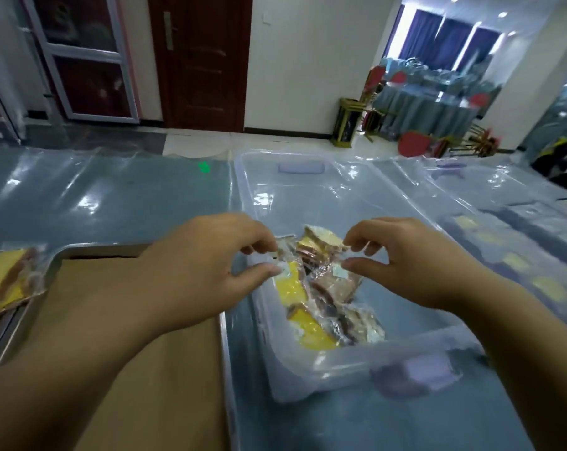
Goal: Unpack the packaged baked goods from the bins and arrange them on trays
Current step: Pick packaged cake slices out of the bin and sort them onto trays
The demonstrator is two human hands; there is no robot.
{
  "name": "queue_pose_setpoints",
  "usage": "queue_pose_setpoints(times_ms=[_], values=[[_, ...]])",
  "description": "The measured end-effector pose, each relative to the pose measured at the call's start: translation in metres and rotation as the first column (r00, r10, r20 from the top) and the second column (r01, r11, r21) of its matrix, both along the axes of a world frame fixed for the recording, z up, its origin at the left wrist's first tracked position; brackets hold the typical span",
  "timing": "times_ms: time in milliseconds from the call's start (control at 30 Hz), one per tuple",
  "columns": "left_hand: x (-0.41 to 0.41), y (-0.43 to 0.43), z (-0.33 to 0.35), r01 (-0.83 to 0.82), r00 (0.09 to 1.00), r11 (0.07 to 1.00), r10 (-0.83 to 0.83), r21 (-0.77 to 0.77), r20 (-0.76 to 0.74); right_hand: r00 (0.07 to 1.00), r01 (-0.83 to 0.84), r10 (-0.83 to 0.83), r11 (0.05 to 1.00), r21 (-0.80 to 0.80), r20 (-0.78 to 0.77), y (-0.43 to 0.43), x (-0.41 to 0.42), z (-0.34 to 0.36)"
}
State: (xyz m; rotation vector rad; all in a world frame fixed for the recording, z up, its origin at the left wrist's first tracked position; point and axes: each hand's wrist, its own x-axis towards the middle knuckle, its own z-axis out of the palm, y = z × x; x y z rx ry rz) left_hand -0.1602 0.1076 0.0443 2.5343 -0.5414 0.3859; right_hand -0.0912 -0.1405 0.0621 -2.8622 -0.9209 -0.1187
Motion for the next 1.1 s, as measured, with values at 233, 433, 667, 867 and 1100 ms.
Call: queue_pose_setpoints(times_ms=[233, 433, 667, 867, 1100], values=[[0.078, -0.045, 0.001, 0.051, 0.992, 0.955, -0.015, 0.292, -0.124, 0.992, -0.005, -0.024, 0.972, -0.233, -0.120, -0.030, 0.080, -0.024], [0.137, -0.076, -0.025, 0.057, 0.915, 0.856, 0.162, 0.514, -0.370, 0.969, -0.098, -0.005, 0.909, -0.404, -0.246, -0.029, 0.152, -0.046], [0.187, -0.106, -0.059, 0.146, 0.763, 0.742, 0.337, 0.655, -0.552, 0.949, -0.216, 0.067, 0.850, -0.481, -0.308, -0.006, 0.214, -0.083], [0.225, -0.115, -0.097, 0.143, 0.707, 0.645, 0.464, 0.751, -0.533, 0.975, -0.159, 0.059, 0.860, -0.485, -0.216, 0.006, 0.244, -0.121], [0.244, -0.113, -0.140, 0.154, 0.598, 0.652, 0.537, 0.743, -0.595, 0.904, -0.029, -0.146, 0.917, -0.398, -0.402, 0.003, 0.248, -0.174]])
